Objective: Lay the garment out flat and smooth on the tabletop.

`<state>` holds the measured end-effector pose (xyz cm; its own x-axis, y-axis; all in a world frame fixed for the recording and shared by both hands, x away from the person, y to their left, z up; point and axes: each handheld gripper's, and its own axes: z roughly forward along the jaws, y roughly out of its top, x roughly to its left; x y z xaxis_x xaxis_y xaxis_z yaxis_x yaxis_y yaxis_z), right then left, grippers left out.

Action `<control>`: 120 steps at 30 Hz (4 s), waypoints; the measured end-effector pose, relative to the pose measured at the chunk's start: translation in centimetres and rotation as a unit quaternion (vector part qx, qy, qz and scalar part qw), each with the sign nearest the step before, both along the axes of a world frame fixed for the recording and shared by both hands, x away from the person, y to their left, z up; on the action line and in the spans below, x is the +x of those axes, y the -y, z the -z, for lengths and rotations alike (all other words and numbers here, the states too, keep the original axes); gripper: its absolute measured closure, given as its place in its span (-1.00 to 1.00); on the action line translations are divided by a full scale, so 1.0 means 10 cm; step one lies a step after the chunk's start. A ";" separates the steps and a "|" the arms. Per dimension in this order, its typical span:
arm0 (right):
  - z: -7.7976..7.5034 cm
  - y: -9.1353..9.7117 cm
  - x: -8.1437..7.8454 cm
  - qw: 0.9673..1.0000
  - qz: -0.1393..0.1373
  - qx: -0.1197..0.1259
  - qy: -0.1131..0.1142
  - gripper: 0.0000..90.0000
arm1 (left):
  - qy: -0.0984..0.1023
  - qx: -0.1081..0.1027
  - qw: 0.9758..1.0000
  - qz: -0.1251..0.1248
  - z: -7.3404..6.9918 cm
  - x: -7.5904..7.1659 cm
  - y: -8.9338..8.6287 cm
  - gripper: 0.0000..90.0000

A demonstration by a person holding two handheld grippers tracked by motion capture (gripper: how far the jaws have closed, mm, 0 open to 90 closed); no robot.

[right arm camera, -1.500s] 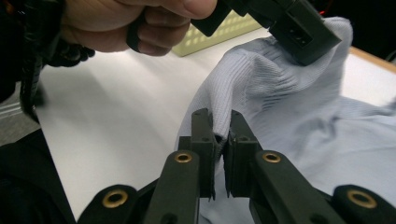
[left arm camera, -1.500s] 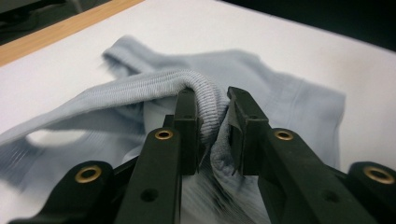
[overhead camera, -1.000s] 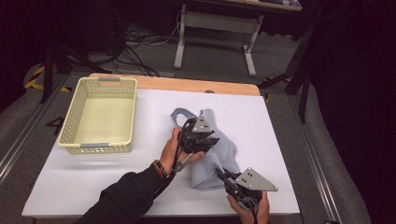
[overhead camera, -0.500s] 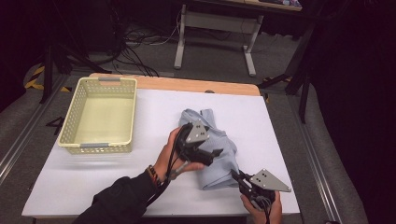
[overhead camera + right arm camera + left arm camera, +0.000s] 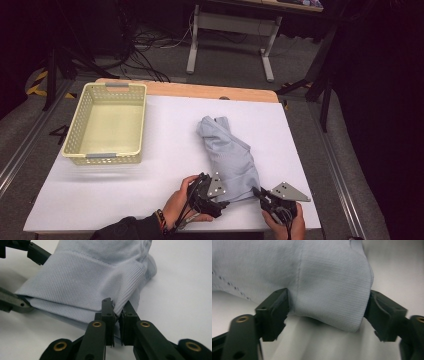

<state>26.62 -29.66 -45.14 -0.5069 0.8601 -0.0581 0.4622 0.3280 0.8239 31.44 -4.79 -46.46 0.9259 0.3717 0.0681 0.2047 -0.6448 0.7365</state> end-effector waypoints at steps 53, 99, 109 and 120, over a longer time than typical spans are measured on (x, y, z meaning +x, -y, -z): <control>-0.24 -0.45 0.77 0.994 -0.100 0.000 0.037 0.96 | 0.038 0.006 0.999 -0.008 0.09 -0.22 -0.84 0.60; 0.01 -0.24 0.58 0.995 -0.074 0.051 -0.051 -0.33 | 0.021 0.003 1.000 -0.001 0.09 -0.30 -0.87 0.67; 0.14 -0.34 0.74 0.988 -0.103 0.035 -0.111 -0.03 | 0.029 0.016 0.999 0.011 0.06 -0.34 -0.92 0.66; 0.07 -0.52 0.91 0.987 -0.135 0.002 -0.083 0.61 | 0.025 0.008 1.000 0.009 0.08 -0.36 -0.92 0.70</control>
